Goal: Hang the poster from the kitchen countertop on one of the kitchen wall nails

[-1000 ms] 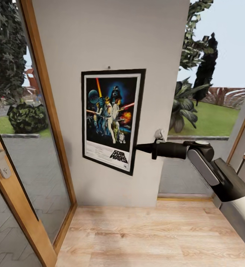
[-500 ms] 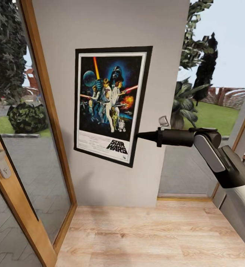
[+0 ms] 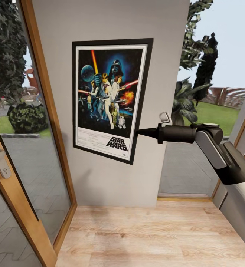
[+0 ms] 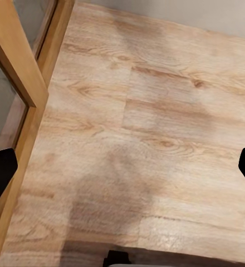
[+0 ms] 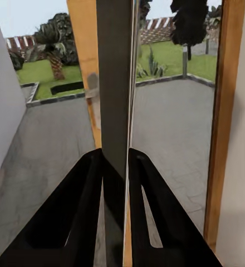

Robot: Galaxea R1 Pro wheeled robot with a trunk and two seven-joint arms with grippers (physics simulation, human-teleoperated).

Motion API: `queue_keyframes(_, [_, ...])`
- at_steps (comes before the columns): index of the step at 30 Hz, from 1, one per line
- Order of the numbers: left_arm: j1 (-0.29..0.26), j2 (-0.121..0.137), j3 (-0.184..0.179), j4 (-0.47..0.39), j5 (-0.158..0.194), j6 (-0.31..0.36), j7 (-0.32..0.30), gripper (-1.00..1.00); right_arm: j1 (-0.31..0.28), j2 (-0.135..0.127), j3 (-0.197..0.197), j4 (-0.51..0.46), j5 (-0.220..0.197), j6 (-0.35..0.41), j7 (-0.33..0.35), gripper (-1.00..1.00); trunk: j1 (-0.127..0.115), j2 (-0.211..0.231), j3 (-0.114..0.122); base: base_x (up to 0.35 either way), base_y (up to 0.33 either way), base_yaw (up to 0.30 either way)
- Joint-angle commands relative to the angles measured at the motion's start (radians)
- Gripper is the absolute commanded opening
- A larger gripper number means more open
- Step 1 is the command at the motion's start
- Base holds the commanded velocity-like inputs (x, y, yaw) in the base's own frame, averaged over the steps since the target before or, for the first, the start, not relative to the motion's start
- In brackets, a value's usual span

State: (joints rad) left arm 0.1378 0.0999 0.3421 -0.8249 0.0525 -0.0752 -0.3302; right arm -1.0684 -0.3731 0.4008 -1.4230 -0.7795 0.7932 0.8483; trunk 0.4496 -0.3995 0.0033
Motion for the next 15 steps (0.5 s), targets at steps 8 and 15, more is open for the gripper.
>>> queue_keyframes(8, [0.0,0.0,0.002,0.0,0.006,0.0,-0.006,1.0,-0.001,-0.007,0.002,-0.005,0.0,0.006,0.058,-1.0,0.0,-0.001,0.0,0.0,0.0,0.0])
queue_keyframes(15, [0.0,0.0,0.003,-0.001,0.005,0.0,-0.006,1.0,-0.001,-0.01,0.001,-0.005,0.017,0.006,0.07,-1.0,0.0,-0.001,0.0,0.026,0.0,0.0])
